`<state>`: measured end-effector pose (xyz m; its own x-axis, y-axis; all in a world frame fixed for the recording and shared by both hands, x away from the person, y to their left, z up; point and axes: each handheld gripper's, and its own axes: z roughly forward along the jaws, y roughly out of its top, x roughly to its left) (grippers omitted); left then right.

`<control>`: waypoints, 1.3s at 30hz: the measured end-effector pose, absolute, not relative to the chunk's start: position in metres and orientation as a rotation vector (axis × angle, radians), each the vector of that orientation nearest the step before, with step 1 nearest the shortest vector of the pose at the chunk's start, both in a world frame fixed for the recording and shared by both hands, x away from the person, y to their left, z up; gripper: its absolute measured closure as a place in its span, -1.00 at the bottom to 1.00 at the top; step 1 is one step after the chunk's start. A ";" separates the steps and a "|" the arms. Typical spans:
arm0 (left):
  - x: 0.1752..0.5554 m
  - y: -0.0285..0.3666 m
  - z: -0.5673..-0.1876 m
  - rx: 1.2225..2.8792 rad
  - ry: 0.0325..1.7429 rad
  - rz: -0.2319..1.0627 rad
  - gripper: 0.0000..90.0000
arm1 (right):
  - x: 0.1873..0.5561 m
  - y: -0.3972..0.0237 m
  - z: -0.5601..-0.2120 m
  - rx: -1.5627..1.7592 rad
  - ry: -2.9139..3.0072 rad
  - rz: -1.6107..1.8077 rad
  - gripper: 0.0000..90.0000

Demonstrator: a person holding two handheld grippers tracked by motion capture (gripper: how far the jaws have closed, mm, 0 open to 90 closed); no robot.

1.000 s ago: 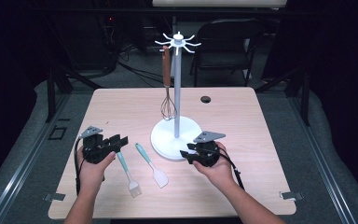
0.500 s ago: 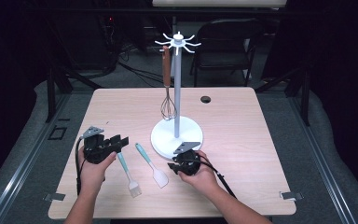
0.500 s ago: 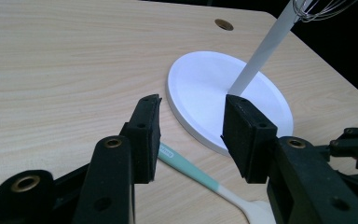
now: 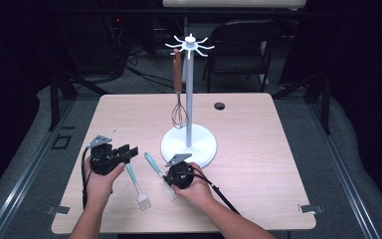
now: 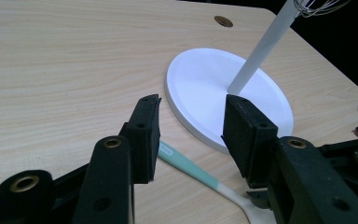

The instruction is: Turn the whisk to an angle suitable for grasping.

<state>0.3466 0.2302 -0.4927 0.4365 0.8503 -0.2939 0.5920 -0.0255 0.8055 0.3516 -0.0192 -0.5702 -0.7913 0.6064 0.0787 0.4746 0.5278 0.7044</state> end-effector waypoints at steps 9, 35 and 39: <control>0.346 0.230 -0.493 1.720 1.255 0.335 0.25 | 0.355 -0.005 -0.575 0.937 2.590 1.079 0.70; 0.346 0.215 -0.497 1.759 1.235 0.314 0.26 | 0.314 -0.089 -0.572 0.929 2.603 1.017 0.82; 0.345 0.208 -0.501 1.783 1.218 0.303 0.26 | 0.300 -0.115 -0.572 0.918 2.598 1.013 0.82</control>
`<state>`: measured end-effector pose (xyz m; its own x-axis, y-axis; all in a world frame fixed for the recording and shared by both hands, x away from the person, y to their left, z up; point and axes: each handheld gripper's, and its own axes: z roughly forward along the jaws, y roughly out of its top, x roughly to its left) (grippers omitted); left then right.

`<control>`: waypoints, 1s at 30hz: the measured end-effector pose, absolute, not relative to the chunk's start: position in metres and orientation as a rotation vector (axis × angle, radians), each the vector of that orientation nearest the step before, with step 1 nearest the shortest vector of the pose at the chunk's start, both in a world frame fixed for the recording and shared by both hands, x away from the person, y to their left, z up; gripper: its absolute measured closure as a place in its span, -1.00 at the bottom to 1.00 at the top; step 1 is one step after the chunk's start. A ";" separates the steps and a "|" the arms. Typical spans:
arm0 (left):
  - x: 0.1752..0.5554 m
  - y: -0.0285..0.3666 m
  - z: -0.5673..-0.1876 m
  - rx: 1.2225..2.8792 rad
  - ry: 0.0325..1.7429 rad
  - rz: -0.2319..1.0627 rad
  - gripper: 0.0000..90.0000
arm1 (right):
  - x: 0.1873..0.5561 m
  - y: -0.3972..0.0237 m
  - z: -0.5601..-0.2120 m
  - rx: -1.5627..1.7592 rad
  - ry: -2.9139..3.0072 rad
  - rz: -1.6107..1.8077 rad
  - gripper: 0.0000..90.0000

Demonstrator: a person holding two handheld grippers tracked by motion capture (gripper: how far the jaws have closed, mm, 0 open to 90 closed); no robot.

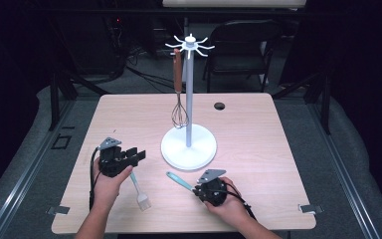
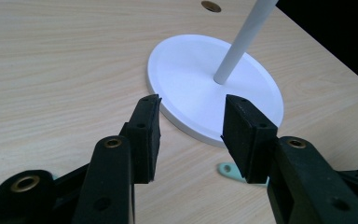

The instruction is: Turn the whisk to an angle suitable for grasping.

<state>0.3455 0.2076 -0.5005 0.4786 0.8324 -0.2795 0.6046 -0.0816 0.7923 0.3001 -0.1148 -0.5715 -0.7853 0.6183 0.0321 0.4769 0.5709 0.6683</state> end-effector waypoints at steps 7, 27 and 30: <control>0.345 0.196 -0.505 1.806 1.201 0.281 0.26 | 0.286 -0.145 -0.572 0.962 2.569 1.022 0.82; 0.338 0.185 -0.513 1.848 1.186 0.268 0.26 | 0.303 -0.124 -0.573 0.942 2.582 1.029 0.65; 0.336 0.184 -0.514 1.854 1.187 0.269 0.26 | 0.308 -0.116 -0.573 0.928 2.577 1.029 0.64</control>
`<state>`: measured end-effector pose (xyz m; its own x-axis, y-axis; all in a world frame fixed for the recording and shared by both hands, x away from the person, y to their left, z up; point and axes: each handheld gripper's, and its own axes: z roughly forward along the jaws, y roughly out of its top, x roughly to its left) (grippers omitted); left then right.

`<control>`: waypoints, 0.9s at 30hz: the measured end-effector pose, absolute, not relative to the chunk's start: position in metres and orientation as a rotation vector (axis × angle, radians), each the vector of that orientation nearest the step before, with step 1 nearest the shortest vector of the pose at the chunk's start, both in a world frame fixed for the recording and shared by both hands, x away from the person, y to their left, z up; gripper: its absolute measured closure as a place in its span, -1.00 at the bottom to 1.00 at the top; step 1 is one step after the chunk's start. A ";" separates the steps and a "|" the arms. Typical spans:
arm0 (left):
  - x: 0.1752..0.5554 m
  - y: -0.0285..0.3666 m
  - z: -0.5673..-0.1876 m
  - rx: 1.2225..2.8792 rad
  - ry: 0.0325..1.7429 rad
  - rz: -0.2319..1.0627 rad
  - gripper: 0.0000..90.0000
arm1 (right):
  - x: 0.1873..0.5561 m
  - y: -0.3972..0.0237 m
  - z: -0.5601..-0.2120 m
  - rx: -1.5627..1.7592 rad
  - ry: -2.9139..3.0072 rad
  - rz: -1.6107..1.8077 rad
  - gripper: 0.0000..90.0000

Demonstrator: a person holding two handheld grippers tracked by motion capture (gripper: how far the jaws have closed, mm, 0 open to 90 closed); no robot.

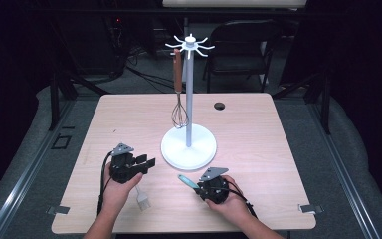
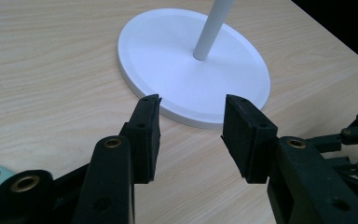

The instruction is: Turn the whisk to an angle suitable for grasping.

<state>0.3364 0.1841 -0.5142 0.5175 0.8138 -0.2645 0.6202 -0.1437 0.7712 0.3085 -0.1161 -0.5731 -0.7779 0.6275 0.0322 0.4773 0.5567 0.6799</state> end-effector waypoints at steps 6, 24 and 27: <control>0.334 0.183 -0.516 1.862 1.185 0.266 0.25 | 0.316 -0.103 -0.574 0.920 2.560 1.038 0.58; 0.333 0.176 -0.521 1.882 1.171 0.260 0.22 | 0.322 -0.099 -0.578 0.927 2.551 1.057 0.67; 0.332 0.175 -0.522 1.884 1.169 0.256 0.21 | 0.321 -0.100 -0.577 0.922 2.548 1.069 0.67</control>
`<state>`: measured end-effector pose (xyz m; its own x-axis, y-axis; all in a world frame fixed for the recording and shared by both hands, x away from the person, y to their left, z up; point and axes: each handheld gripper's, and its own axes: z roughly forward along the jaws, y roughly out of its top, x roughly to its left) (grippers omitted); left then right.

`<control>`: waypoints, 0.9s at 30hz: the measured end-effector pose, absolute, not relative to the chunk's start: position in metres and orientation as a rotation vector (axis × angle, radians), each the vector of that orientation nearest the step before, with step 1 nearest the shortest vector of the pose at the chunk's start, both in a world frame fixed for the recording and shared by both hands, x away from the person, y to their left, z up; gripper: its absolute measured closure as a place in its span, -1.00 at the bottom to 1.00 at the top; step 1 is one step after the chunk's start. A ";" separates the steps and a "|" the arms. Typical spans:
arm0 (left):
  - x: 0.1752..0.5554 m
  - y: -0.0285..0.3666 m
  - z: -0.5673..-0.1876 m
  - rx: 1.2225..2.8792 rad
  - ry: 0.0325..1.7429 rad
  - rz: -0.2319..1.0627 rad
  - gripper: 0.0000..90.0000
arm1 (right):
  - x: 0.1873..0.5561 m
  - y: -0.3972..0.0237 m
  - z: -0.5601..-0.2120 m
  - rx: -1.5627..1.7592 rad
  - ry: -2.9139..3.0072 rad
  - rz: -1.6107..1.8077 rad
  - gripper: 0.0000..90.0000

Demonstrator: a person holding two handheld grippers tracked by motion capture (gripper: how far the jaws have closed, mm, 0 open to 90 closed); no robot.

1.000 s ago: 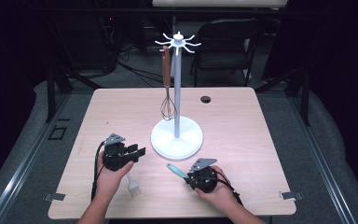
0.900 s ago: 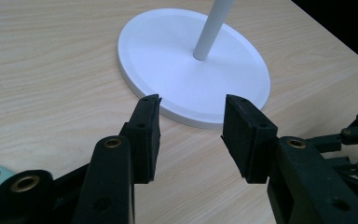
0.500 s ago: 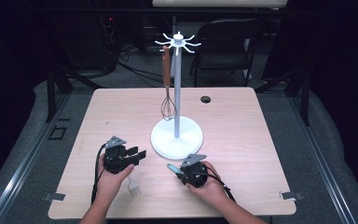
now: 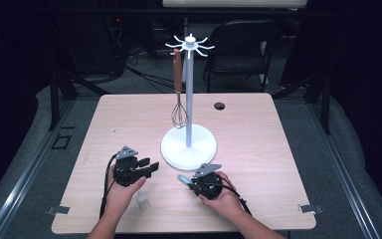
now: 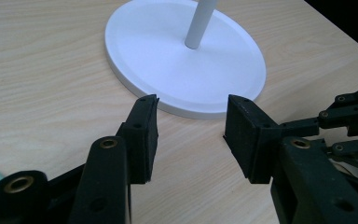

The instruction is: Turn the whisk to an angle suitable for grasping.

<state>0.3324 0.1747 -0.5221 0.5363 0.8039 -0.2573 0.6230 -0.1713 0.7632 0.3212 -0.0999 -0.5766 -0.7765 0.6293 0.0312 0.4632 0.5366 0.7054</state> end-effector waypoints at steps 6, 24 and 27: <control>0.332 0.166 -0.526 1.901 1.145 0.231 0.18 | 0.318 -0.103 -0.571 0.899 2.539 1.123 0.67; 0.331 0.134 -0.545 1.968 1.037 0.070 0.14 | 0.307 -0.113 -0.554 0.855 2.478 1.232 0.67; 0.330 0.129 -0.546 1.972 1.013 0.031 0.14 | 0.306 -0.115 -0.553 0.852 2.470 1.243 0.67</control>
